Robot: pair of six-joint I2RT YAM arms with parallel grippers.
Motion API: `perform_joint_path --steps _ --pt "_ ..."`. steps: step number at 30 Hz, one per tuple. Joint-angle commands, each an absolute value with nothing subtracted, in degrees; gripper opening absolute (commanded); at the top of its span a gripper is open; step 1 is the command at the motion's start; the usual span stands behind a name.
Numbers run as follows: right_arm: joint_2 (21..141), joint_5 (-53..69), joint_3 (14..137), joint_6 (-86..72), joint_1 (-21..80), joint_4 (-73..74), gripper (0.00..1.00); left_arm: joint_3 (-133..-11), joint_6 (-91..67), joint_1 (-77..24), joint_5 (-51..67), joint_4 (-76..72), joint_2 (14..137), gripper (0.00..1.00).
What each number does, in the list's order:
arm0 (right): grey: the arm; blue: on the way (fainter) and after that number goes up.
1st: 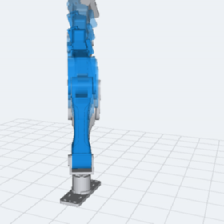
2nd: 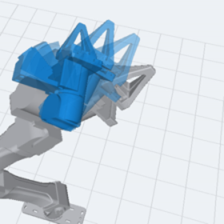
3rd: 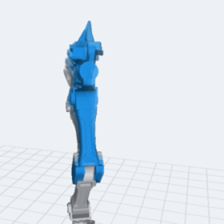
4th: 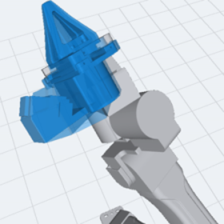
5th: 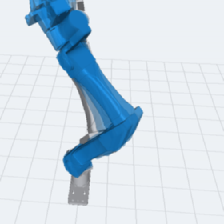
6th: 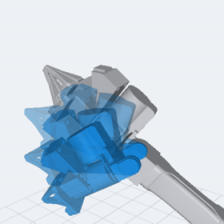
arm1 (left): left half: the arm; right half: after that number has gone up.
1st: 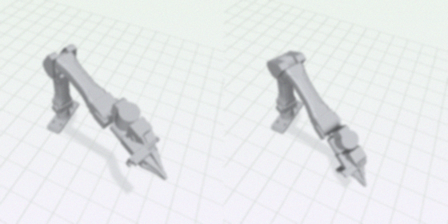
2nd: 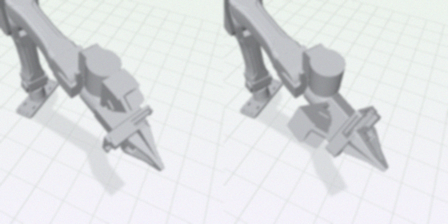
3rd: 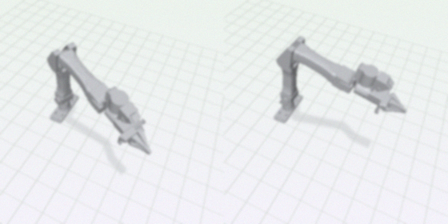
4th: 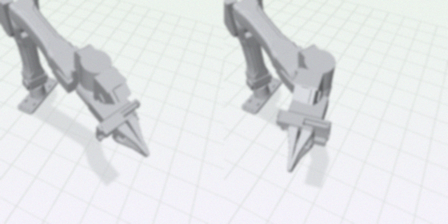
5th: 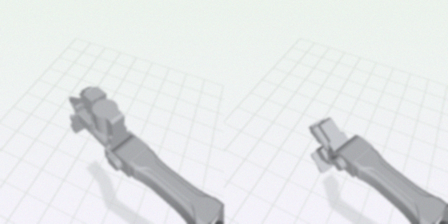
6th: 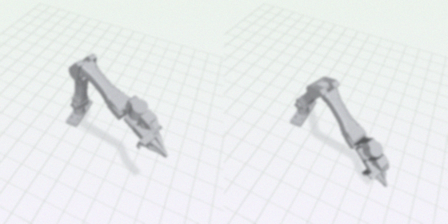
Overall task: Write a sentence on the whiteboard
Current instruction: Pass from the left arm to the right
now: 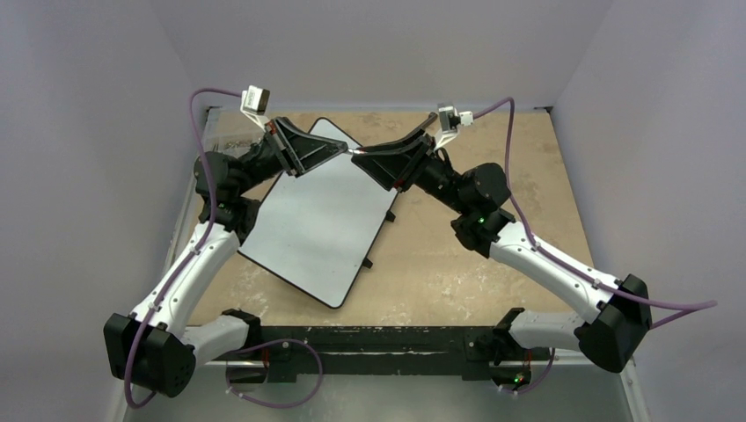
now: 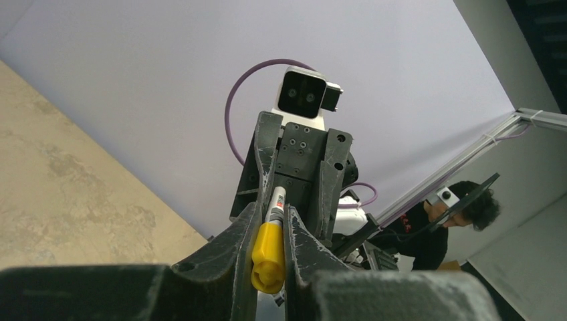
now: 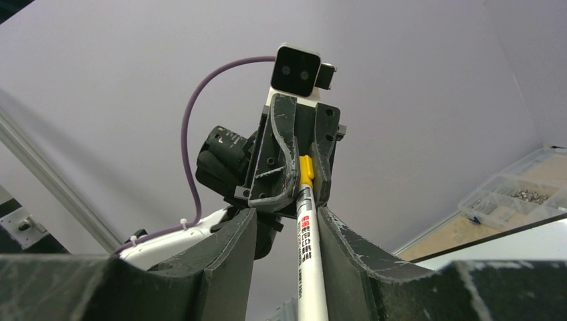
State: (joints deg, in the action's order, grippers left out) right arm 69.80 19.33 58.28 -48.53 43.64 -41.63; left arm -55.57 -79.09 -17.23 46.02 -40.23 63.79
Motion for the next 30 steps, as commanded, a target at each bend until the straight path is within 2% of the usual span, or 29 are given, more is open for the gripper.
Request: perform_joint_path --steps 1,14,30 --pt "69.3 20.5 61.6 -47.0 43.7 -42.6 0.40 -57.8 -75.3 -16.3 48.0 -38.3 61.4 0.00" --pt "73.0 21.7 62.6 -48.7 43.7 -43.2 0.33 -58.6 -75.7 -16.3 47.7 -39.5 62.4 0.00" --pt "72.6 22.7 62.8 -48.3 43.7 -43.5 0.30 -59.7 -69.7 -16.3 47.4 -32.3 61.2 0.00"
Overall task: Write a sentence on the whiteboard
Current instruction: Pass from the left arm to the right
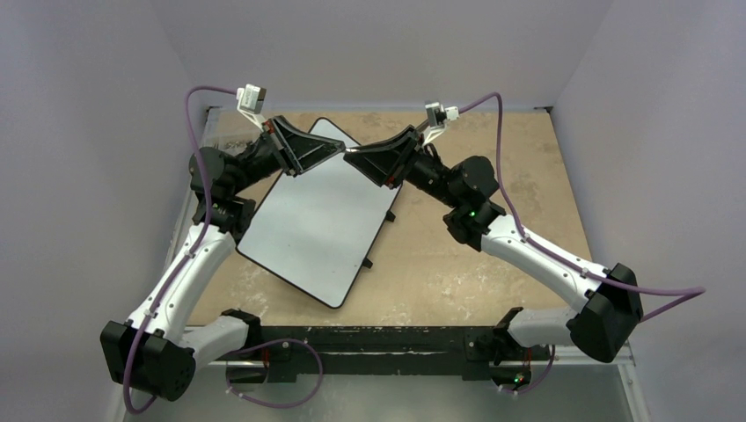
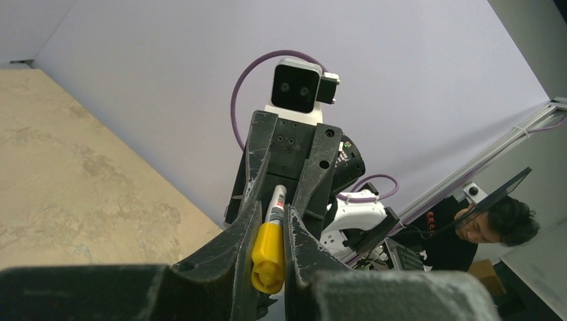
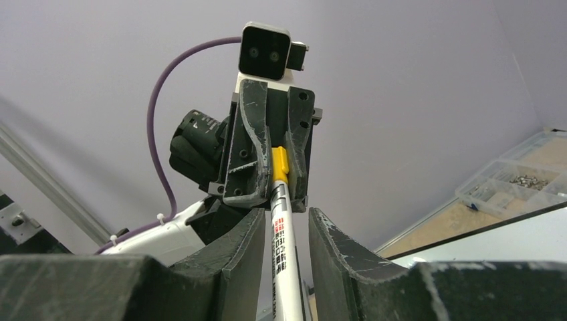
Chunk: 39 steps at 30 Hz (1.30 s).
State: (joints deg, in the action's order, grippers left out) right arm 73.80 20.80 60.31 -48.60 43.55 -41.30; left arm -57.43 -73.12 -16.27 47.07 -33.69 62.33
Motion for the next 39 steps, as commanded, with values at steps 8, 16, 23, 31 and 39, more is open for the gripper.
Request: perform_joint_path --steps 8,16,23,31,39 --pt "73.2 22.8 62.6 -49.5 43.7 -45.1 0.27 -60.3 -67.2 -16.3 46.6 -29.0 60.6 0.00" --pt "74.4 22.9 62.4 -50.8 43.6 -47.0 0.16 -59.8 -66.5 -16.4 46.6 -28.5 60.0 0.00" --pt "74.3 22.5 62.4 -51.2 43.7 -48.1 0.23 -59.5 -66.2 -16.4 46.4 -28.1 59.4 0.00" --pt "74.2 21.4 62.3 -51.4 43.7 -48.3 0.22 -59.2 -66.5 -16.4 46.2 -28.3 59.0 0.00" --pt "74.5 20.8 62.4 -51.9 43.7 -48.6 0.19 -58.8 -66.7 -16.4 46.0 -28.6 58.6 0.00"
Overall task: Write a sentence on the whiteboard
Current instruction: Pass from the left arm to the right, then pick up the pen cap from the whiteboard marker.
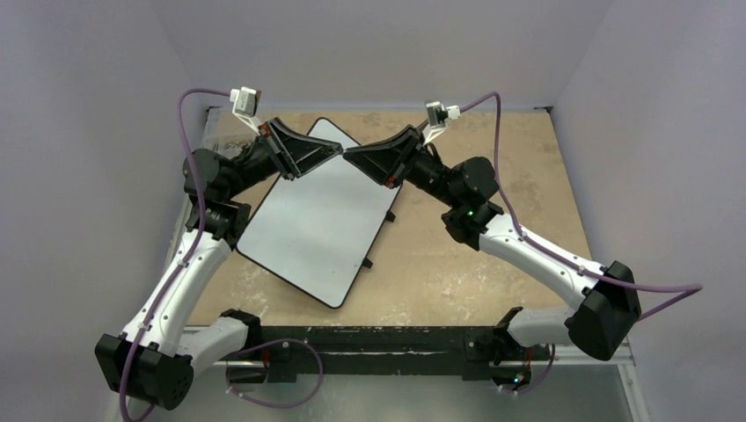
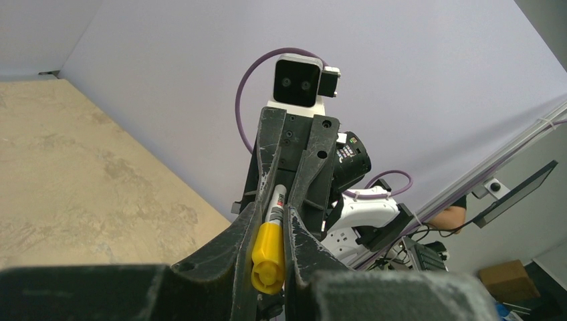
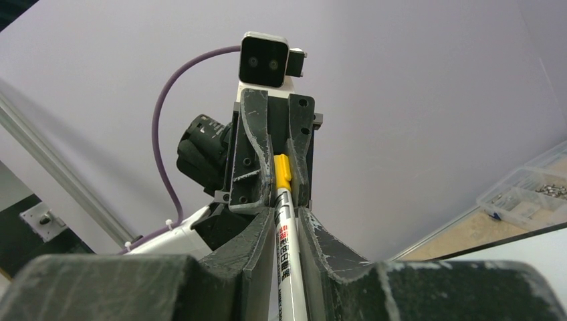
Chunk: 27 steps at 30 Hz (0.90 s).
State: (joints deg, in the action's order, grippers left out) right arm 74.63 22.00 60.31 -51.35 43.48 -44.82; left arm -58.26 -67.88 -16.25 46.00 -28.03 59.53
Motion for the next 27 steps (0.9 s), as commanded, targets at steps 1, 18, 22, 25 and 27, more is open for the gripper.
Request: perform_joint_path --steps 1,18,22,25,27 --pt "74.5 20.9 62.4 -51.9 43.7 -48.5 0.17 -58.9 -66.7 -16.4 46.0 -28.6 58.6 0.00" --pt "70.2 17.4 59.0 -49.3 43.7 -43.3 0.00 -61.6 -64.9 -16.4 46.0 -23.9 59.5 0.66" --pt "68.1 14.5 57.2 -48.8 43.5 -41.8 0.00 -61.4 -64.8 -16.4 45.3 -24.1 59.4 0.80" --pt "66.9 13.4 56.3 -48.4 43.5 -40.7 0.00 -61.4 -64.9 -16.4 44.7 -24.5 59.5 0.91" --pt "66.1 12.8 56.0 -47.9 43.6 -39.6 0.00 -61.5 -65.1 -16.4 44.6 -24.6 59.5 0.91"
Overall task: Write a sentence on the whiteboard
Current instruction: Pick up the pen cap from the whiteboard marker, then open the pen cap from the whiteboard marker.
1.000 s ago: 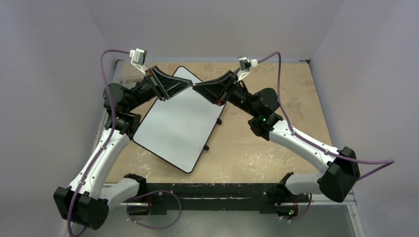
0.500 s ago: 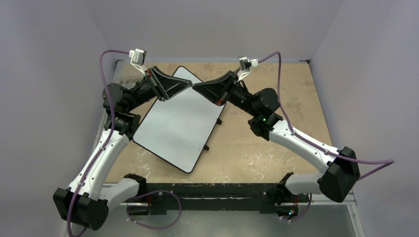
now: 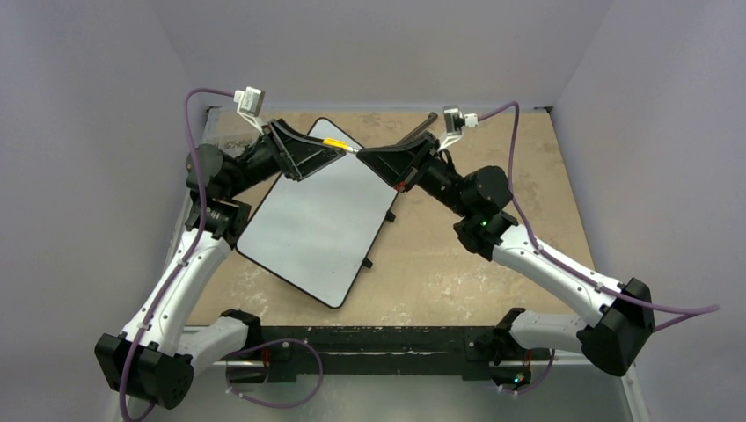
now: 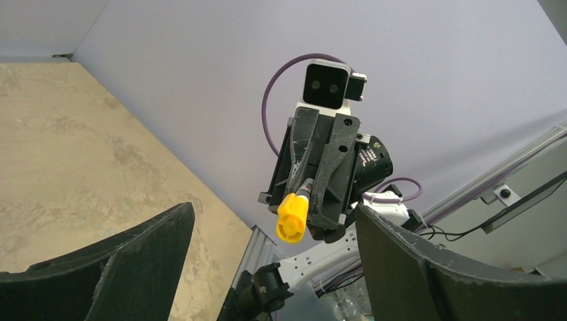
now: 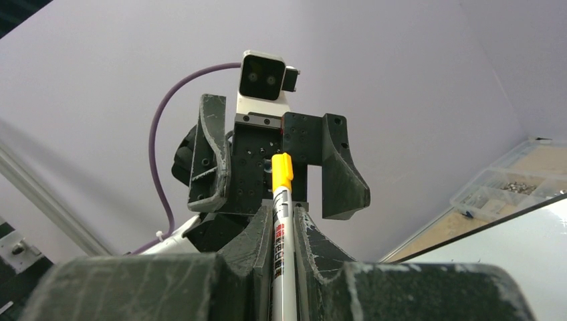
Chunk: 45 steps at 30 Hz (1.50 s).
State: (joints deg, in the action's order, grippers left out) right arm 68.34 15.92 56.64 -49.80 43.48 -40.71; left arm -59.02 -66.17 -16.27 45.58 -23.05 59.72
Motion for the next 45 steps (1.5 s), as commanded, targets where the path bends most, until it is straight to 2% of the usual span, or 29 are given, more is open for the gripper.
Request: perform_joint_path --steps 1,8,14,17,21,35,45 --pt "65.7 12.6 55.9 -47.5 43.6 -38.7 0.00 -61.5 -65.1 -16.4 44.4 -24.5 59.4 0.90" --pt "64.4 12.3 55.4 -46.6 43.4 -37.0 0.00 -62.1 -66.6 -16.5 44.4 -26.7 60.7 0.68" --pt "64.7 13.0 55.5 -46.5 43.3 -37.0 0.00 -62.3 -67.9 -16.9 44.9 -28.7 62.3 0.44" --pt "64.9 12.9 55.7 -46.5 43.3 -37.1 0.00 -62.3 -67.8 -17.1 45.3 -28.9 62.6 0.29" --pt "65.3 12.8 55.7 -46.5 43.2 -37.3 0.00 -61.8 -67.8 -17.1 45.4 -29.0 62.6 0.00" --pt "62.7 11.2 52.1 -48.6 42.0 -35.9 0.00 -57.3 -76.5 -17.5 43.1 -44.4 66.8 0.00" --pt "58.6 10.5 50.9 -47.8 40.0 -31.6 0.00 -56.9 -77.2 -19.0 41.3 -47.2 69.1 0.00"
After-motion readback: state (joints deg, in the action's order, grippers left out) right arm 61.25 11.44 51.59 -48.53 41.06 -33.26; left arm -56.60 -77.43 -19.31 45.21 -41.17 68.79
